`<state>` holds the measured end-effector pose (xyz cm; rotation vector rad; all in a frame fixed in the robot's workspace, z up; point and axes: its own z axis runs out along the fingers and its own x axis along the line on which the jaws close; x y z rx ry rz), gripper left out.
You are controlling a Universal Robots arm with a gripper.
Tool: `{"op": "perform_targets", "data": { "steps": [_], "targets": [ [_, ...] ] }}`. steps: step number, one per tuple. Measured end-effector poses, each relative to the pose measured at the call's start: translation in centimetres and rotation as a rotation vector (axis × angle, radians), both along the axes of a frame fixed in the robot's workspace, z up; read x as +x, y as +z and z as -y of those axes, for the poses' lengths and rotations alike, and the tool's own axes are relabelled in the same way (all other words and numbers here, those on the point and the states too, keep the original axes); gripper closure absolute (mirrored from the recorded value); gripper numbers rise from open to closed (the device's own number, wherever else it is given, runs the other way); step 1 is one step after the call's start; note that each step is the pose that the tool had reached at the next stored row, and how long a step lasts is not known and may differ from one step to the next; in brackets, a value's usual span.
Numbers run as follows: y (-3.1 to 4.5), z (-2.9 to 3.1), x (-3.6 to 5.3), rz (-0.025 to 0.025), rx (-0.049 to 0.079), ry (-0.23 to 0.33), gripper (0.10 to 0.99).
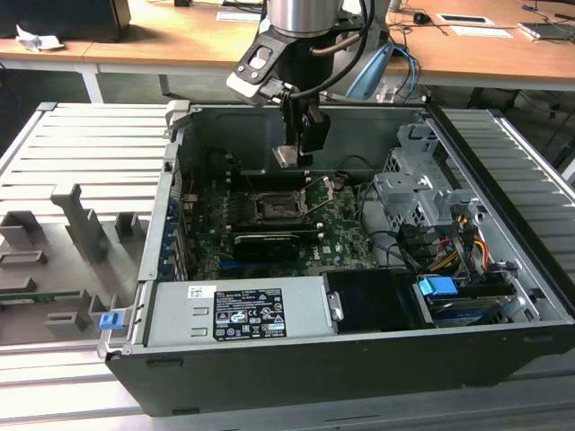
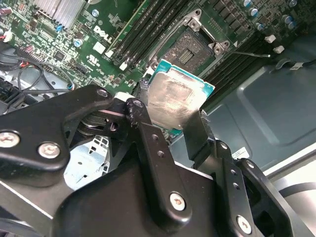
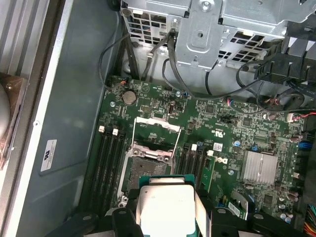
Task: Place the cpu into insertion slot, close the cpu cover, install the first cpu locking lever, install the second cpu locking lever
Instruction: 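Place the cpu into insertion slot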
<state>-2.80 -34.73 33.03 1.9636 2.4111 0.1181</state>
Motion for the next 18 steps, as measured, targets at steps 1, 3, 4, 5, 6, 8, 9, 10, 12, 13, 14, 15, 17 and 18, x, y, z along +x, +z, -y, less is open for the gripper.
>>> {"op": "perform_targets", "data": {
  "steps": [1,3,4,5,6,8,9,10,12,13,14,15,17,18],
  "targets": [
    [-0.06,0.0,0.0,0.0,0.0,0.0,0.557],
    [-0.21,0.0,0.0,-0.0001,0.0,0.0,0.557],
    [-0.28,0.0,0.0,-0.0002,0.0,0.0,0.557],
    [-0.3,0.0,0.0,-0.0003,0.0,0.0,0.557],
    [-0.31,0.0,0.0,-0.0004,0.0,0.0,0.557],
    [-0.4,0.0,0.0,-0.0003,0.0,0.0,0.557],
    [-0.43,0.0,0.0,-0.0003,0.0,0.0,0.557],
    [-0.45,0.0,0.0,-0.0003,0.0,0.0,0.557],
    [-0.52,0.0,0.0,-0.0003,0.0,0.0,0.557],
    [-0.58,0.0,0.0,-0.0002,0.0,0.0,0.557],
    [-0.64,0.0,0.0,-0.0003,0.0,0.0,0.557],
    [-0.69,0.0,0.0,-0.0002,0.0,0.0,0.557],
    [-0.77,0.0,0.0,-0.0002,0.0,0.0,0.557],
    [-0.89,0.0,0.0,-0.0002,0.0,-0.001,0.557]
  ]
}}
